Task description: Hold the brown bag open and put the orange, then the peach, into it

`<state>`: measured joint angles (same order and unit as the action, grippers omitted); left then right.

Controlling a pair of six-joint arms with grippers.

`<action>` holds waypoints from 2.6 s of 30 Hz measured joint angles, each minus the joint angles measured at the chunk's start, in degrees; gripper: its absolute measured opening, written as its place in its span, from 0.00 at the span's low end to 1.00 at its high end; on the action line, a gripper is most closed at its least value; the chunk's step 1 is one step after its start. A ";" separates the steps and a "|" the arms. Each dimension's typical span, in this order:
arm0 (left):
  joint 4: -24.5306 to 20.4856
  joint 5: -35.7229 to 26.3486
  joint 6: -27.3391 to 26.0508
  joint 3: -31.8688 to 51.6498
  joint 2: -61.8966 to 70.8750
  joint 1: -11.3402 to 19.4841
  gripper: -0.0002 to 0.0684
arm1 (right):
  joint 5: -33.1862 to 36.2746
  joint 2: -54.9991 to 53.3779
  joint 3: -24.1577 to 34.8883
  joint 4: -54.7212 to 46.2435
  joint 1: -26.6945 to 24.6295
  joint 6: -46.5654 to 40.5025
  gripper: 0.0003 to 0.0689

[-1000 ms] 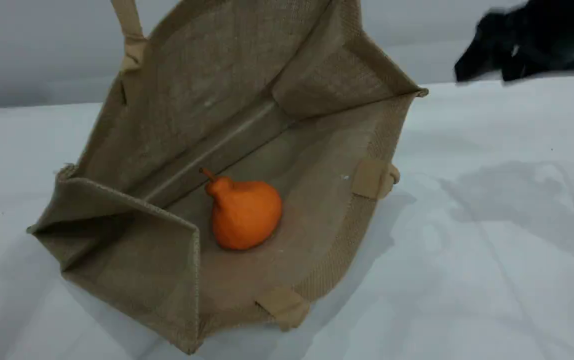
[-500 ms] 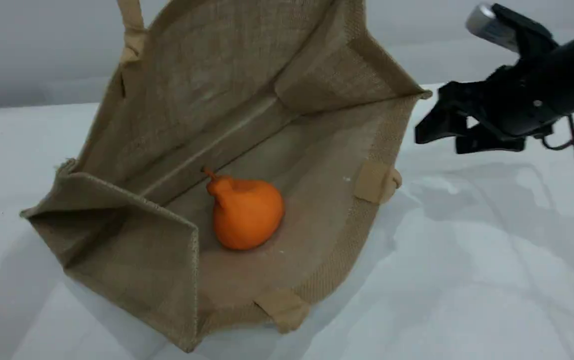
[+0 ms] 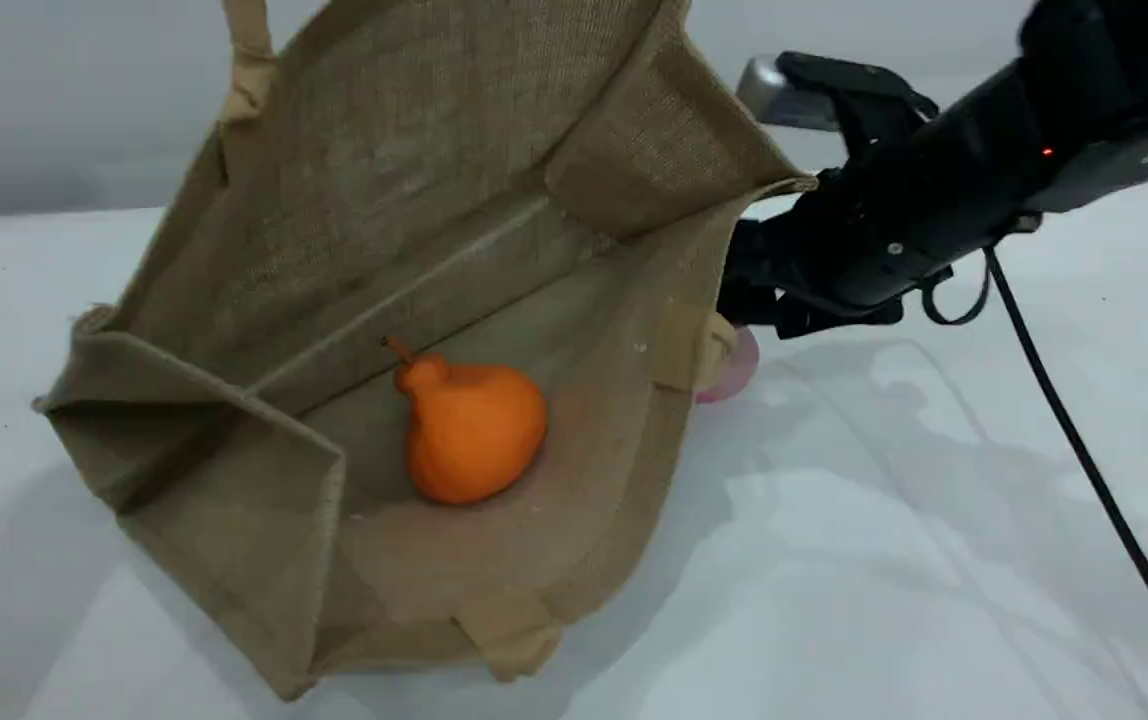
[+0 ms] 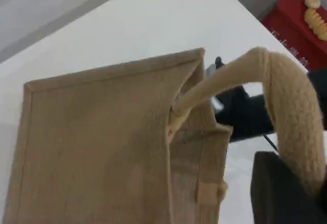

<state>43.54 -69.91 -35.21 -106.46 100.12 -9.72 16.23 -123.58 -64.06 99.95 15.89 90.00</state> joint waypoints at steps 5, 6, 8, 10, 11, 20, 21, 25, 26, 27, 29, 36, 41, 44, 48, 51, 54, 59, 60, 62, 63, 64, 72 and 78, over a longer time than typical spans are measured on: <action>0.00 -0.06 0.46 0.00 0.00 0.00 0.12 | -3.71 0.13 -0.96 0.14 2.78 -0.06 0.71; 0.00 -0.06 0.75 0.00 0.00 0.00 0.12 | -3.35 0.13 -1.31 0.14 3.48 -0.12 0.71; 0.00 -0.06 1.29 0.00 0.00 0.00 0.12 | -3.41 0.18 -1.93 0.14 4.64 -0.12 0.71; 0.00 -0.06 1.33 0.00 0.00 0.00 0.12 | -4.46 0.18 -2.67 0.09 5.63 -0.12 0.71; 0.00 -0.06 1.33 0.00 0.00 0.00 0.12 | -4.82 0.18 -2.96 0.09 5.95 -0.12 0.71; 0.00 -0.06 1.68 0.00 0.00 0.00 0.12 | -11.91 0.18 -3.83 0.11 6.39 -0.01 0.71; 0.00 -0.06 1.68 0.00 0.00 0.00 0.12 | -12.25 0.18 -3.82 0.11 6.39 -0.01 0.71; 0.00 -0.06 1.68 0.00 0.00 0.00 0.12 | -12.19 -0.17 -4.42 0.11 6.39 -0.01 0.71; 0.00 -0.06 1.82 0.00 0.00 0.00 0.12 | -12.19 -0.34 -4.65 0.11 6.39 -0.01 0.71; 0.00 -0.06 2.22 0.00 0.00 0.00 0.12 | -12.28 -0.56 -4.96 0.11 6.39 -0.01 0.71; 0.00 -0.06 2.99 0.00 0.00 0.00 0.12 | -12.44 -1.09 -5.01 0.11 6.39 -0.01 0.71; 0.00 -0.06 2.99 0.00 0.00 0.00 0.12 | -10.66 -5.15 -5.56 0.05 6.39 -0.06 0.71; 0.00 -0.10 2.99 0.00 0.00 0.00 0.12 | -9.81 -5.64 -5.56 -0.09 6.39 -0.01 0.67; 0.00 -0.10 2.99 0.00 0.00 0.00 0.12 | -10.77 -5.64 -5.56 -0.03 6.39 -0.01 0.49; 0.02 -0.10 2.99 0.00 0.00 0.00 0.12 | -14.23 -5.59 -5.56 0.03 6.39 -0.01 0.13; 0.02 -0.10 2.61 0.00 0.00 0.00 0.12 | -17.20 -5.44 -5.56 0.08 6.31 -0.07 0.04; 0.02 -0.10 2.61 0.00 0.00 0.00 0.12 | -18.27 -5.44 -5.56 0.08 6.24 -0.07 0.03; 0.02 -0.10 2.56 0.00 0.00 0.00 0.12 | -18.27 -5.44 -5.51 0.08 6.24 -0.07 0.03; 0.02 -0.10 2.56 0.00 0.00 0.00 0.12 | -18.27 -5.26 -5.51 0.08 6.24 -0.07 0.03; 0.02 -0.10 2.55 0.00 0.00 0.00 0.12 | -18.12 -4.46 -5.45 0.08 6.21 -0.07 0.03; 0.02 -0.05 2.55 0.00 0.00 0.00 0.12 | -18.00 -3.92 -5.45 0.08 6.21 -0.07 0.03; 0.02 -0.05 2.55 0.00 0.00 0.00 0.12 | -18.07 -3.25 -5.45 0.08 6.21 -0.01 0.03; 0.13 0.00 2.55 0.00 0.00 0.00 0.12 | -21.89 -1.11 -4.34 0.03 1.28 -0.01 0.03; 0.13 0.00 2.55 0.00 0.00 0.00 0.12 | -21.09 -1.00 -0.37 0.03 -5.11 -0.01 0.03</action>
<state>43.67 -69.91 -32.66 -106.46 100.12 -9.72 -4.86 -124.58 -64.43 99.98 10.78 89.98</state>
